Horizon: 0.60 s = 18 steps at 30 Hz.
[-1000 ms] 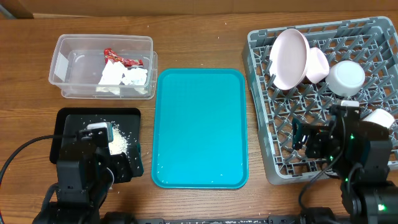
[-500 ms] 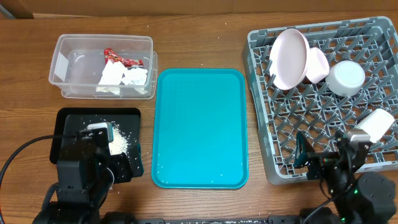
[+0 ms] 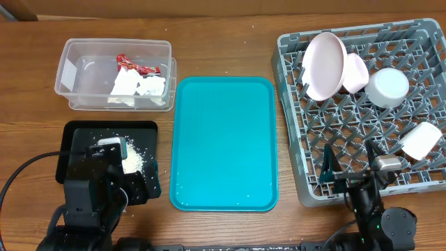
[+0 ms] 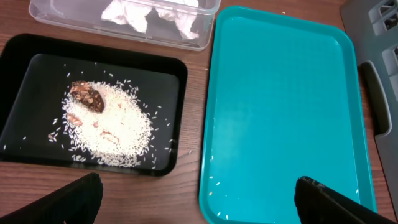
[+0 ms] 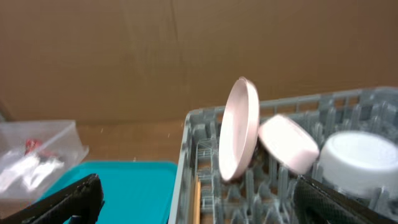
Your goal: Sort waste into correct bins and load items into the dishwasher
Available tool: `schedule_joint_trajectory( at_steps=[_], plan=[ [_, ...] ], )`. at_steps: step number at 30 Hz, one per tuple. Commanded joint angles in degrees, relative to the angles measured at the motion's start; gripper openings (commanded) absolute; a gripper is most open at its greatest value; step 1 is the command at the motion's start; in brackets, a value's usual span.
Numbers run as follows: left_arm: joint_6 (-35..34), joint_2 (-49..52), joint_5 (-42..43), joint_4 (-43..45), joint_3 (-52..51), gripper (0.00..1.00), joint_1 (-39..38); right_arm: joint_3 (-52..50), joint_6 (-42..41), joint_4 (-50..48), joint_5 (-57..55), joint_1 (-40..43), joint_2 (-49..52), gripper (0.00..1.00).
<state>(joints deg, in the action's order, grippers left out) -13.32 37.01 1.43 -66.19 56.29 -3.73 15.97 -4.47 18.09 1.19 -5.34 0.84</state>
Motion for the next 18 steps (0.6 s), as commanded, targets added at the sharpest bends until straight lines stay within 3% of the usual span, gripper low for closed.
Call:
schedule_joint_trajectory(
  at_steps=[1,8,11,18],
  plan=[
    [-0.42,-0.28,-0.37,0.07,-0.33,1.00,-0.07,-4.02,0.00,-6.21,-3.87,-0.28,-0.70,1.00],
    [-0.42,-0.28,-0.37,0.09,-0.33,1.00,-0.07,-15.19,-0.02,-27.10,-5.64,-0.28,-0.70,1.00],
    [-0.42,-0.28,-0.37,0.09,-0.33,1.00,-0.07,-15.54,-0.07,-26.25,-5.55,-0.28,-0.70,1.00],
    [-0.42,-0.28,-0.37,0.07,-0.33,1.00,-0.07,-15.52,-0.04,-13.03,-3.63,-0.39,-0.68,1.00]
  ],
)
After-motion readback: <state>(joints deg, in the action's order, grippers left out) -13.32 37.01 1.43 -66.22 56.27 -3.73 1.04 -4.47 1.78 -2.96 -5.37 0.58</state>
